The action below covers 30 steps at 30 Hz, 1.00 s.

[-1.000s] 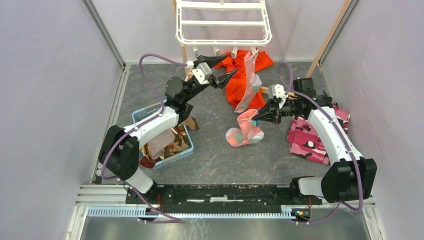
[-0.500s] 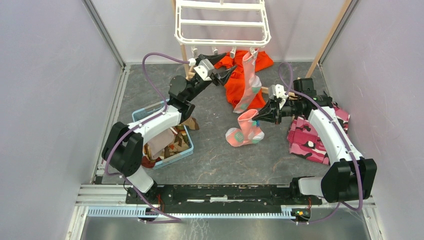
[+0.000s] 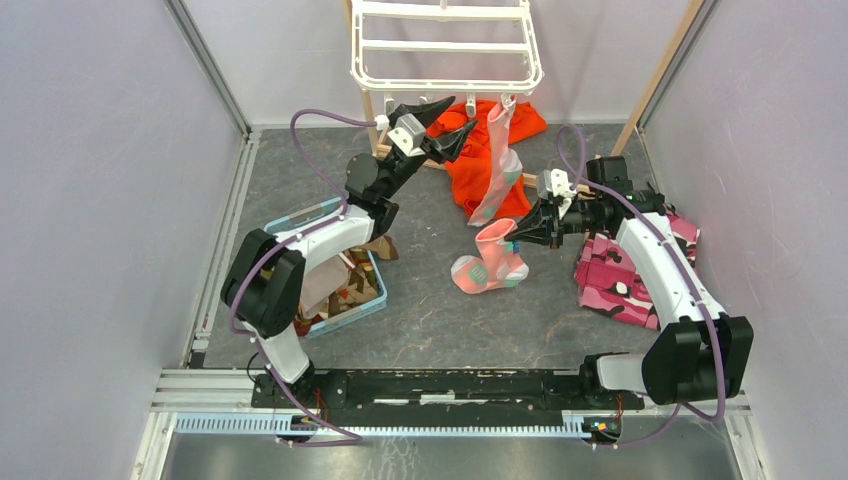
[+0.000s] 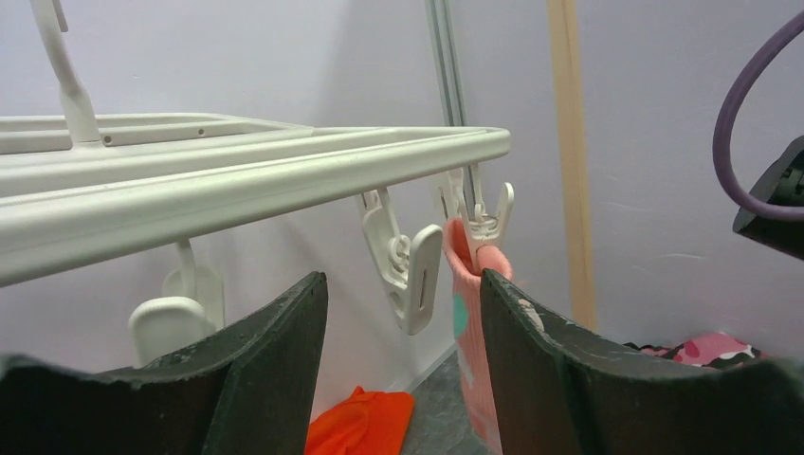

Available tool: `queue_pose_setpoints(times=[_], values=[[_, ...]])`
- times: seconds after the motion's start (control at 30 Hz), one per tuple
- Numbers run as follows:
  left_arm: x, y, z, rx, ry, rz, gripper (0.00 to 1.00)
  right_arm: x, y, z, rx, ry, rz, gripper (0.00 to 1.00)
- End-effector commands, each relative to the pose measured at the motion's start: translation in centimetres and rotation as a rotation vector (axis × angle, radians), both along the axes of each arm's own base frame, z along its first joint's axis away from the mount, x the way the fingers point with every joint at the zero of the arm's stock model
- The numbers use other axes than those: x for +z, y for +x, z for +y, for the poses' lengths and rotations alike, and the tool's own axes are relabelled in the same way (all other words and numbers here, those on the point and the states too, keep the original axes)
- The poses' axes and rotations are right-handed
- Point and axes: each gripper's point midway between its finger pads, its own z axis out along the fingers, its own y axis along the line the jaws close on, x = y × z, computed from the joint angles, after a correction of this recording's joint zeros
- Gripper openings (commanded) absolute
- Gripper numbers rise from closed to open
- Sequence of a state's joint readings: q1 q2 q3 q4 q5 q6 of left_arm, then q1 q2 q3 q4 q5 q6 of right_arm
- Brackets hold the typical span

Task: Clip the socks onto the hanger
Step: Open the clamp at the hanger.

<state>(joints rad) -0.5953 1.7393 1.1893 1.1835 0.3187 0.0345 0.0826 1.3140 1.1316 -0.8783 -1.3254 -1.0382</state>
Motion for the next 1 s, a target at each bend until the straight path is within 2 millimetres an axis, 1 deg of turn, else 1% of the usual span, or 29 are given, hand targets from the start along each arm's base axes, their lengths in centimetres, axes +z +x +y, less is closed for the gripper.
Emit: queue_pose_setpoints(times=[0.0,0.13,0.43,0.97], values=[[3.2,-0.5,0.2,-0.043,-0.1,-0.051,0.66,1.6,0.5,0.1,0.013,0.024,-0.053,0.0],[3.3,0.0,0.0,-0.044,-0.119,-0.041,0.66,1.7,0.4,0.1,0.019,0.023,-0.054,0.0],[3.7,0.4,-0.4,-0.072,-0.16,-0.03,0.64,1.6,0.2,0.1,0.034,0.024,-0.049,0.0],[4.2,0.6,-1.1,-0.119,-0.174,-0.022,0.61,1.7,0.2,-0.1,0.033,0.026,-0.053,0.0]])
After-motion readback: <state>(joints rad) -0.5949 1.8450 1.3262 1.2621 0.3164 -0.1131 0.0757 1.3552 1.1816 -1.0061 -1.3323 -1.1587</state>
